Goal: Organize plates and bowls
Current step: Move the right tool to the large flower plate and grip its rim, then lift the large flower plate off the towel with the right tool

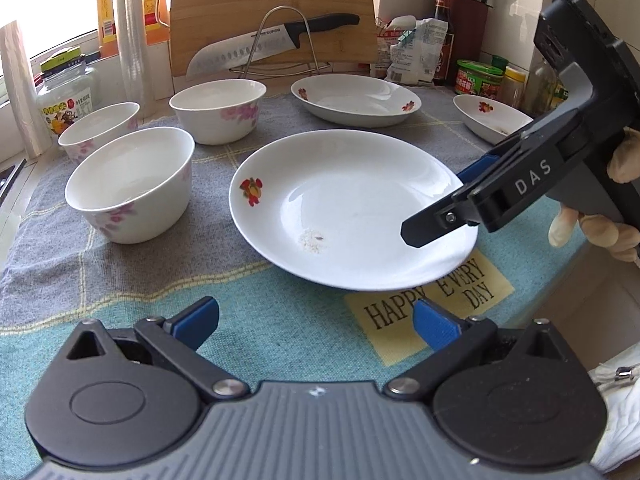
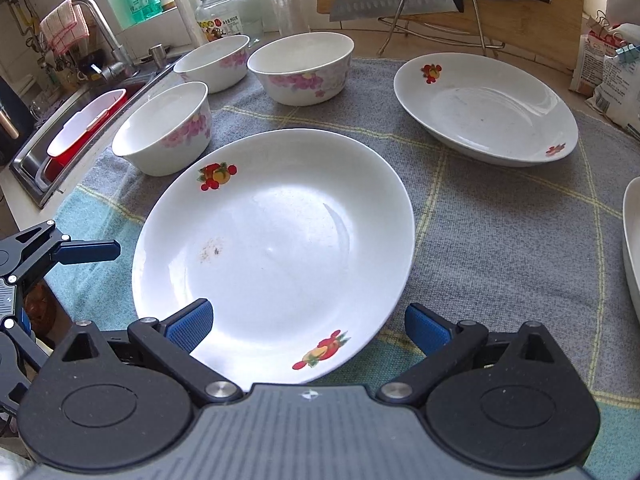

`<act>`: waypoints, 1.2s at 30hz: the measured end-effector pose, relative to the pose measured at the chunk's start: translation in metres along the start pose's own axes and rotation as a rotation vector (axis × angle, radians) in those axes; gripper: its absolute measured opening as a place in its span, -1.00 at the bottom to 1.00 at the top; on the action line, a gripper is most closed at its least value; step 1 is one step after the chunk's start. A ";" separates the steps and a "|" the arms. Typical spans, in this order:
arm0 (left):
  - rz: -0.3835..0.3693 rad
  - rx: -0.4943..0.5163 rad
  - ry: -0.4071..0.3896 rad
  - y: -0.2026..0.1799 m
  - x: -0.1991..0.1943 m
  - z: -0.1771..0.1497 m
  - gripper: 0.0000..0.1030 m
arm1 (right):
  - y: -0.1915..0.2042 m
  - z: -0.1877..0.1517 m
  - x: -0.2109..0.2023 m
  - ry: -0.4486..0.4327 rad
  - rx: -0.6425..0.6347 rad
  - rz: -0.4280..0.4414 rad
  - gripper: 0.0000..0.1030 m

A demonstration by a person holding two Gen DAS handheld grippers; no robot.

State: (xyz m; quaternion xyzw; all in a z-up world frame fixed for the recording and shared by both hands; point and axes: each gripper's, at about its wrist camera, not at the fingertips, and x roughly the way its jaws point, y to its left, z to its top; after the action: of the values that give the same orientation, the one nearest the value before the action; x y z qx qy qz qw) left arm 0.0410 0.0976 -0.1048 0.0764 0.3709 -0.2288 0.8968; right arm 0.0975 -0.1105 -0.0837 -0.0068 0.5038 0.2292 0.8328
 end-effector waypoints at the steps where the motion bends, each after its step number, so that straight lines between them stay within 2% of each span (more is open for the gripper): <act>1: -0.003 0.005 -0.001 0.001 0.002 0.000 0.99 | 0.002 0.001 0.002 0.004 -0.002 0.000 1.00; 13: -0.078 0.063 -0.020 0.007 0.020 0.002 0.99 | 0.007 0.010 0.015 0.025 0.017 -0.006 1.00; 18: -0.079 0.127 -0.035 0.004 0.025 0.003 0.99 | 0.007 0.013 0.016 0.033 0.034 -0.009 1.00; 24: -0.112 0.154 -0.058 0.005 0.031 0.006 0.99 | 0.007 0.016 0.019 0.042 0.023 -0.016 1.00; 36: -0.150 0.185 -0.104 0.008 0.032 0.003 1.00 | -0.006 0.033 0.027 0.057 -0.016 0.023 1.00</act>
State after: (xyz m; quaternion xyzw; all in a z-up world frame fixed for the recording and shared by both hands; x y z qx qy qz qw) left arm 0.0664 0.0928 -0.1257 0.1190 0.3058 -0.3323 0.8842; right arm 0.1378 -0.0975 -0.0912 -0.0142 0.5257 0.2424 0.8153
